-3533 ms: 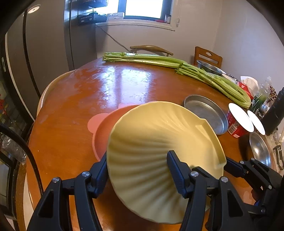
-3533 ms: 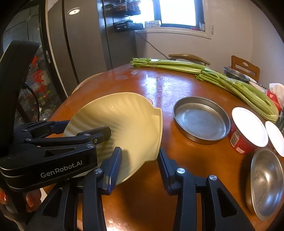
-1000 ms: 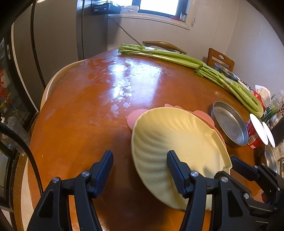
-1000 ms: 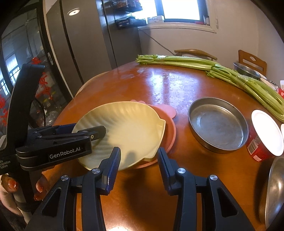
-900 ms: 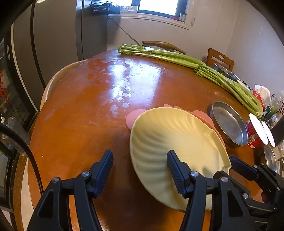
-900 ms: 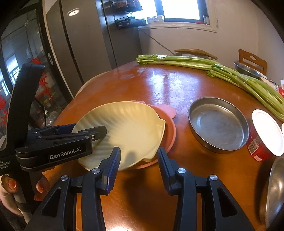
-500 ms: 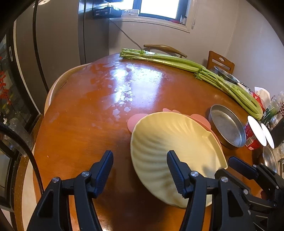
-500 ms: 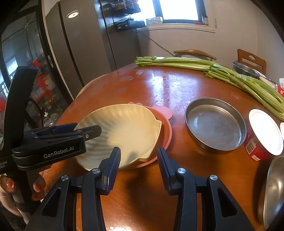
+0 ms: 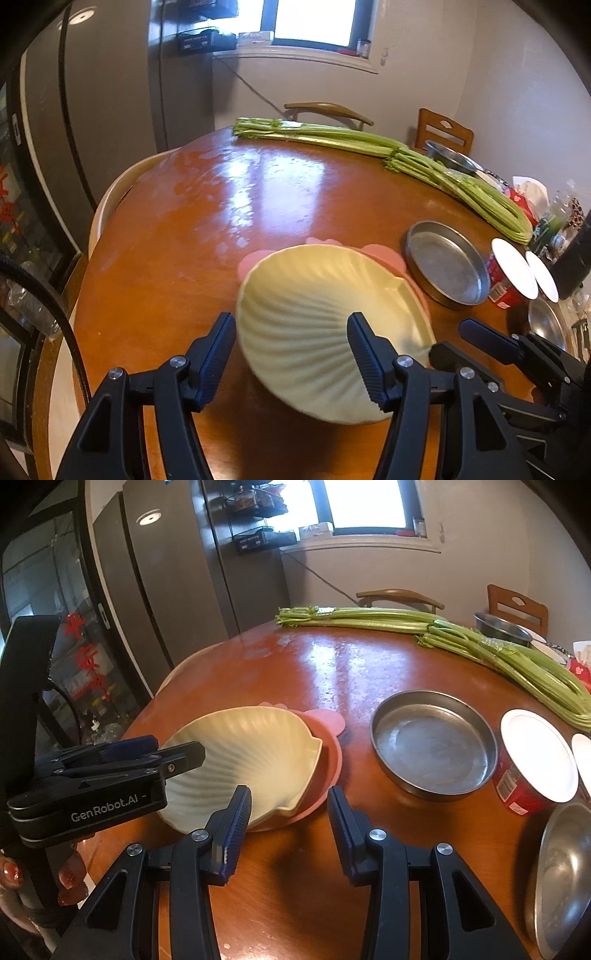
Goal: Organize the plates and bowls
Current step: 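Lower the shell plate onto the pink plate and open the left gripper, then move the left gripper to the silver tray and grasp its rim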
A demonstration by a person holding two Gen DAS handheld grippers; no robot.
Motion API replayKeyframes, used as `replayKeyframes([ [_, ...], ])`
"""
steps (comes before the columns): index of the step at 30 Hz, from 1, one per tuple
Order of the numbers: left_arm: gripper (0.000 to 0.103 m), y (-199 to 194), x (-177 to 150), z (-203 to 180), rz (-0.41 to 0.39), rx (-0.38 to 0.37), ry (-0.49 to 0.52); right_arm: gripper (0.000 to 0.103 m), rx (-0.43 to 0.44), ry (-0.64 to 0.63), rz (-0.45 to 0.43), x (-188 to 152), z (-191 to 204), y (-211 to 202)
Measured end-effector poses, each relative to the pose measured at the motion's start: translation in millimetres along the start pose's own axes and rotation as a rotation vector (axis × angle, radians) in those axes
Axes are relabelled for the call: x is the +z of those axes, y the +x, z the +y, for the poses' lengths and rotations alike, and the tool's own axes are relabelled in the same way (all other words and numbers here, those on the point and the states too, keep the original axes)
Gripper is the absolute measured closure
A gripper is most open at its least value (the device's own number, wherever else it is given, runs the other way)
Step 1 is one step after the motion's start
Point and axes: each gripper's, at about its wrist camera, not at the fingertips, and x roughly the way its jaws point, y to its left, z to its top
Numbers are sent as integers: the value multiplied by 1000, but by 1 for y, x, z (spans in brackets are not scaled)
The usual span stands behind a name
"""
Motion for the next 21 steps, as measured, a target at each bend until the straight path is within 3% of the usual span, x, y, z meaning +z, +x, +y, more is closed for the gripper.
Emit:
replayKeyframes([
  [11,41,-4,14,-39,-13,-11,65,59,-56,94,-45,1,-37,-22],
  [21,41,7,36,-85,-7,-19,142,59,-88,211,-30,0,-79,-20],
])
